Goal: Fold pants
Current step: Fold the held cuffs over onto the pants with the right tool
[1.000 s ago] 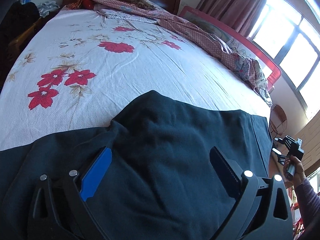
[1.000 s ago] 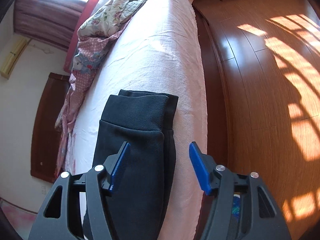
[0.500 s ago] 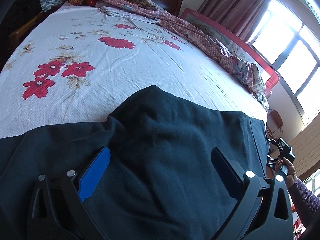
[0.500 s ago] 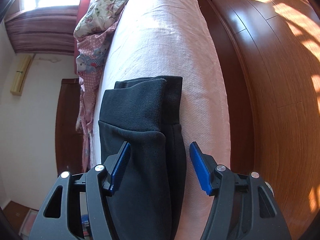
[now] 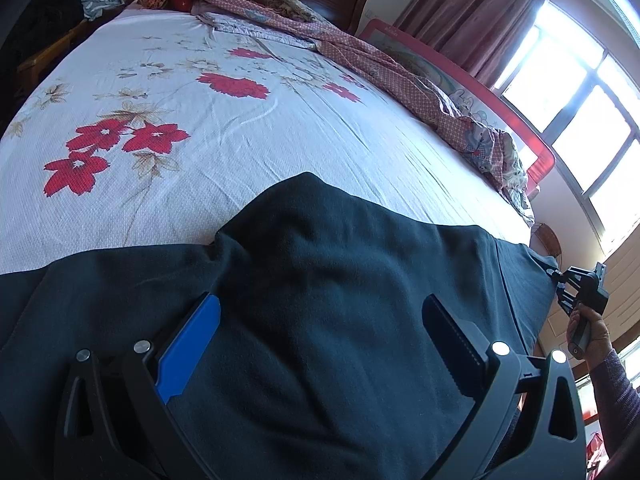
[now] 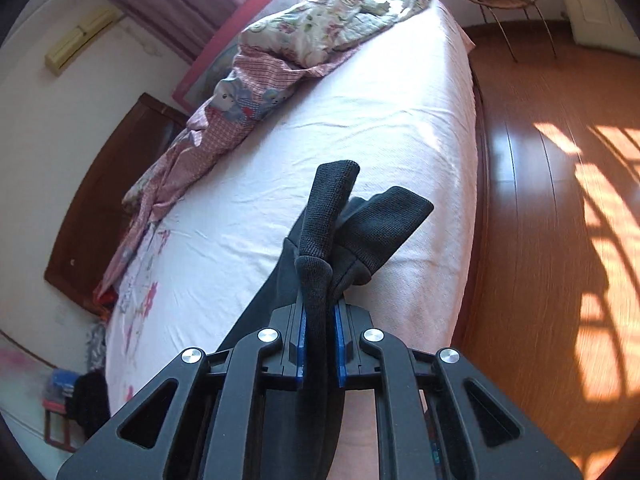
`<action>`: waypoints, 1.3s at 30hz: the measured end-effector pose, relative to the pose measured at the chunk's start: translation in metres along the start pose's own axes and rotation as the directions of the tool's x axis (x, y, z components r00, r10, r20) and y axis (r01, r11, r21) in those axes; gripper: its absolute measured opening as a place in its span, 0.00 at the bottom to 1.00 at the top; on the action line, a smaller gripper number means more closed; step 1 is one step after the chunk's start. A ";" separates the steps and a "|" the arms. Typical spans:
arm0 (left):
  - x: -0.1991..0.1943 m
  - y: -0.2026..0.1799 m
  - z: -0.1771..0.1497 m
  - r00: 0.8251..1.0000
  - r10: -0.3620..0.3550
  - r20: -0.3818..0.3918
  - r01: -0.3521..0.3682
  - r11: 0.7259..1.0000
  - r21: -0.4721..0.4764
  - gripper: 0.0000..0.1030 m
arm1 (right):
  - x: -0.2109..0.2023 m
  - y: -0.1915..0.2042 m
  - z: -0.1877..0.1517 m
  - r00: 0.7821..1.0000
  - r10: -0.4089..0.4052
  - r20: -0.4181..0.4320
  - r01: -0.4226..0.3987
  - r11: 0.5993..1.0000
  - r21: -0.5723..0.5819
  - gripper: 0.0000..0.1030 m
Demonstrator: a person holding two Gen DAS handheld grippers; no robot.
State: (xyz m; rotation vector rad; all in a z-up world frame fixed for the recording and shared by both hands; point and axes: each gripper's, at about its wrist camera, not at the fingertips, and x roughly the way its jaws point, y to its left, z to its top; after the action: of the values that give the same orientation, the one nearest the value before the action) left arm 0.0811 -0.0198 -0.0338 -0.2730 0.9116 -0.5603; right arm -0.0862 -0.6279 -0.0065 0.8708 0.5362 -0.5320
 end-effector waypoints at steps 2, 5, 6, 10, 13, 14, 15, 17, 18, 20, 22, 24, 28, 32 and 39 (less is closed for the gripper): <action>0.000 0.000 0.000 1.000 -0.001 0.000 0.001 1.000 -0.002 0.98 | -0.006 0.032 0.001 1.000 -0.015 0.006 0.016 0.992 -0.123 0.10; 0.000 -0.001 0.002 1.000 0.000 -0.007 0.000 1.000 -0.006 0.98 | -0.014 0.085 -0.006 1.000 -0.007 0.019 0.012 0.950 -0.311 0.10; 0.000 -0.001 0.003 1.000 0.000 -0.011 -0.001 1.000 -0.008 0.98 | -0.018 0.102 -0.012 1.000 0.001 0.025 0.008 0.928 -0.372 0.10; -0.012 -0.001 0.007 1.000 0.009 -0.012 -0.010 0.999 -0.034 0.98 | -0.042 0.172 -0.055 0.998 0.057 0.031 -0.026 0.787 -0.616 0.10; -0.038 0.007 0.006 0.999 0.008 0.034 -0.005 0.997 -0.076 0.98 | -0.067 0.216 -0.109 0.994 0.113 0.005 -0.069 0.640 -0.765 0.10; -0.048 0.012 0.004 0.999 0.009 0.049 -0.005 0.996 -0.089 0.98 | -0.075 0.228 -0.131 0.991 0.133 -0.012 -0.089 0.590 -0.803 0.10; -0.059 0.016 0.003 0.998 0.014 0.063 -0.008 0.995 -0.099 0.98 | -0.081 0.239 -0.154 0.989 0.147 -0.032 -0.107 0.536 -0.838 0.10; -0.080 0.027 -0.003 0.996 0.031 0.089 -0.020 0.993 -0.113 0.98 | -0.090 0.254 -0.208 0.985 0.160 -0.064 -0.126 0.415 -0.901 0.10; -0.091 0.033 -0.006 0.994 0.039 0.097 -0.027 0.992 -0.120 0.98 | -0.089 0.258 -0.238 0.982 0.157 -0.102 -0.152 0.352 -0.923 0.10; -0.106 0.043 -0.013 0.992 0.063 0.105 -0.049 0.990 -0.136 0.98 | -0.084 0.261 -0.303 0.981 0.118 -0.151 -0.174 0.211 -0.962 0.10; -0.119 0.054 -0.022 0.992 0.075 0.101 -0.058 0.985 -0.161 0.98 | -0.069 0.250 -0.372 0.987 0.028 -0.158 -0.158 0.000 -0.987 0.10; -0.129 0.063 -0.030 0.992 0.083 0.100 -0.063 0.980 -0.188 0.98 | -0.061 0.230 -0.418 0.994 -0.009 -0.106 -0.106 -0.188 -0.976 0.10; -0.142 0.075 -0.041 0.989 0.100 0.109 -0.074 0.973 -0.220 0.98 | -0.070 0.230 -0.400 0.994 0.003 -0.108 -0.106 -0.158 -0.982 0.10; -0.138 0.076 -0.043 0.989 0.098 0.108 -0.069 0.968 -0.241 0.98 | -0.097 0.254 -0.337 0.964 0.076 -0.254 -0.263 0.132 -0.956 0.10; -0.128 0.073 -0.042 0.991 0.091 0.094 -0.066 0.967 -0.246 0.98 | -0.081 0.213 -0.421 0.987 -0.070 -0.146 -0.161 -0.380 -0.911 0.22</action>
State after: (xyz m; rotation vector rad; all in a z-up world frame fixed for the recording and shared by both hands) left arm 0.0099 0.1132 -0.0057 -0.4809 0.8852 -0.3571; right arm -0.1040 -0.1531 -0.0599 -0.9455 0.8376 0.2894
